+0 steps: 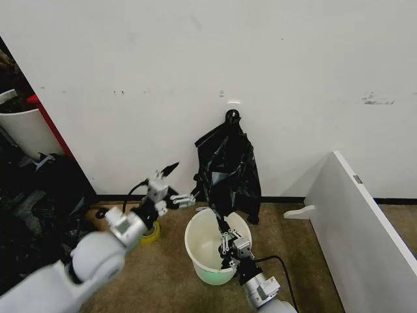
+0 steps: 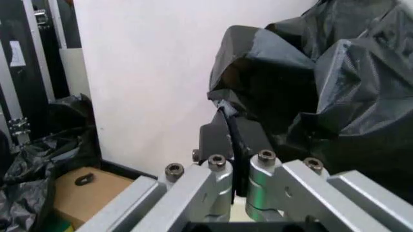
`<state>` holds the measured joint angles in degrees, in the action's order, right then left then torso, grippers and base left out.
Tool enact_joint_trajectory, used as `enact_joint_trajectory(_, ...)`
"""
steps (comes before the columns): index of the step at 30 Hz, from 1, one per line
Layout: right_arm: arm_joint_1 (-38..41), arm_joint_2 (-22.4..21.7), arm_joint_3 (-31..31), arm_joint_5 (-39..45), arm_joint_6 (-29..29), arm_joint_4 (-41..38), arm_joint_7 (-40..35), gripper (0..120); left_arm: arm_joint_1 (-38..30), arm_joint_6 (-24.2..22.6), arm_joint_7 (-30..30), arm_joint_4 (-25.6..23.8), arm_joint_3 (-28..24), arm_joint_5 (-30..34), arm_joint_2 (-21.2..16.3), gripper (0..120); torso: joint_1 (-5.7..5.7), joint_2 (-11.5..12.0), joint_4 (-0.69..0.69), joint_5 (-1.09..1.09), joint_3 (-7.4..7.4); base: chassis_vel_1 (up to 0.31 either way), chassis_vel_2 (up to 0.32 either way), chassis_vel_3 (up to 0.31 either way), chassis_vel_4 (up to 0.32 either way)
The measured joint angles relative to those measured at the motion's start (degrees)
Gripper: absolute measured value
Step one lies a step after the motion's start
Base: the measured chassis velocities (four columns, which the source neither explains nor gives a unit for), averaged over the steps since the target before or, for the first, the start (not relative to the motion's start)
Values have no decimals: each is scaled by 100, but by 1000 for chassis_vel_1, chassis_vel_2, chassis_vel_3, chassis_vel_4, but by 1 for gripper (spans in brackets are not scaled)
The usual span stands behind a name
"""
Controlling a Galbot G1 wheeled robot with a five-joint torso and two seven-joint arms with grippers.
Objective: Place the garbage bag over the trash bin.
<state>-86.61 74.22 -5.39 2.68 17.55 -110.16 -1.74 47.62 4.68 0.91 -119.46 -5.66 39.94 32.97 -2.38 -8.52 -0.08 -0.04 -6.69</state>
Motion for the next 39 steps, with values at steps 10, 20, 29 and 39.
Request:
enact_joint_trajectory(10,1,76,-21,-115,85,35,0,0,-1789,-1198,8,206,-1476,980,-131,97,0,0,0,2,0,0,0,0,0)
enact_joint_trajectory(20,-22,82,-73,-140,161,-7,4,0,-2980,-2465,40,483,-2086,1645,175,94,1,0,0,2,1,0,0,0,0)
enact_joint_trajectory(29,-18,130,-79,-149,164,-50,5,0,-3595,-3379,-88,671,-2354,1877,474,94,1,-1,1,3,1,0,0,0,0)
enact_joint_trajectory(39,-41,177,-71,-156,184,-93,5,0,-4003,-3963,-69,1198,-2770,1917,923,90,1,-1,1,2,1,0,0,0,0)
